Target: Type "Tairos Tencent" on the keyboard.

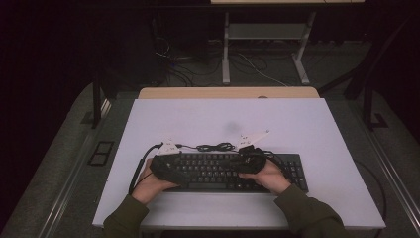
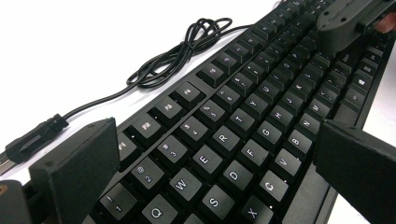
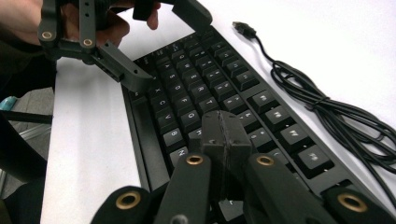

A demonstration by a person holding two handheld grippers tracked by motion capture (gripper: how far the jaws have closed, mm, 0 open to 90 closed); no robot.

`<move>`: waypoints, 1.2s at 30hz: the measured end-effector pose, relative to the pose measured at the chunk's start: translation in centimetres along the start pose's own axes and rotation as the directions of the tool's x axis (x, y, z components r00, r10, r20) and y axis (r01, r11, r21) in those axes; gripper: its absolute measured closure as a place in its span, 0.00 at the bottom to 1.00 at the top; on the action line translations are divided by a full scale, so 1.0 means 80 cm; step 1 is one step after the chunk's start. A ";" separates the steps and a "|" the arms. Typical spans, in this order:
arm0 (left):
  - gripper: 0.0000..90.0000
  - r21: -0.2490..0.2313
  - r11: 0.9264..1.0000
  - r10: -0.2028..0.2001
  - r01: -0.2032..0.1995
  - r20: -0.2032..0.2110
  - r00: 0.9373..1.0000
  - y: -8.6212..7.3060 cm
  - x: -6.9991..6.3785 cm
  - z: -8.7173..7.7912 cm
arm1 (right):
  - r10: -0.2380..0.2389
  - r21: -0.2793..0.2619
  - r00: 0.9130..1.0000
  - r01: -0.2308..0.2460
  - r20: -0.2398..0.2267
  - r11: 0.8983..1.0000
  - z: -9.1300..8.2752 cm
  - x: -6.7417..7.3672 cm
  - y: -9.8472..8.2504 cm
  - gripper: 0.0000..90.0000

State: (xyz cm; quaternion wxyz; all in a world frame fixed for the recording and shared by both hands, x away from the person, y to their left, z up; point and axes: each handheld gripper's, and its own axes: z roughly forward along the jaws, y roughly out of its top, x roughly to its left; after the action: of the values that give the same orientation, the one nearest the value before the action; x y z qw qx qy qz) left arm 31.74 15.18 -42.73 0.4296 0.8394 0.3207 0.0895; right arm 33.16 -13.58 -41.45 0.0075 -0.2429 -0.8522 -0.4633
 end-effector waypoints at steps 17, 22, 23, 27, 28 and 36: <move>0.04 0.006 1.000 -0.004 0.004 0.007 1.000 0.000 0.001 0.000 | -0.023 0.060 0.999 0.025 -0.039 0.998 0.028 0.017 -0.004 0.99; 0.04 0.007 1.000 0.001 -0.001 0.008 1.000 0.000 0.001 0.000 | -0.029 0.079 0.999 0.033 -0.042 0.996 0.035 0.020 -0.006 0.99; 0.04 0.007 1.000 0.001 -0.001 0.007 1.000 0.000 0.001 0.000 | -0.032 0.083 0.999 0.035 -0.042 0.996 0.036 0.021 -0.007 0.99; 0.04 0.007 1.000 0.001 -0.001 0.008 1.000 0.000 0.000 -0.001 | -0.034 0.095 0.998 0.038 -0.046 0.995 0.041 0.023 -0.008 0.99; 0.04 0.008 1.000 0.002 -0.002 0.009 1.000 0.000 0.000 -0.001 | -0.040 0.100 0.998 0.045 -0.045 0.994 0.043 0.023 -0.009 0.99; 0.05 0.005 1.000 0.000 0.000 0.009 1.000 0.001 0.000 -0.001 | -0.046 0.112 0.998 0.050 -0.039 0.992 0.046 0.024 -0.010 0.99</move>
State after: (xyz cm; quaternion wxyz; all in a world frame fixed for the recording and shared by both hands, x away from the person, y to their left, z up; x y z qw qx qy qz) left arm 31.74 15.23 -42.65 0.4289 0.8409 0.3191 0.0847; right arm 31.88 -10.23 -43.75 0.0255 -0.2129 -0.8824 -0.4189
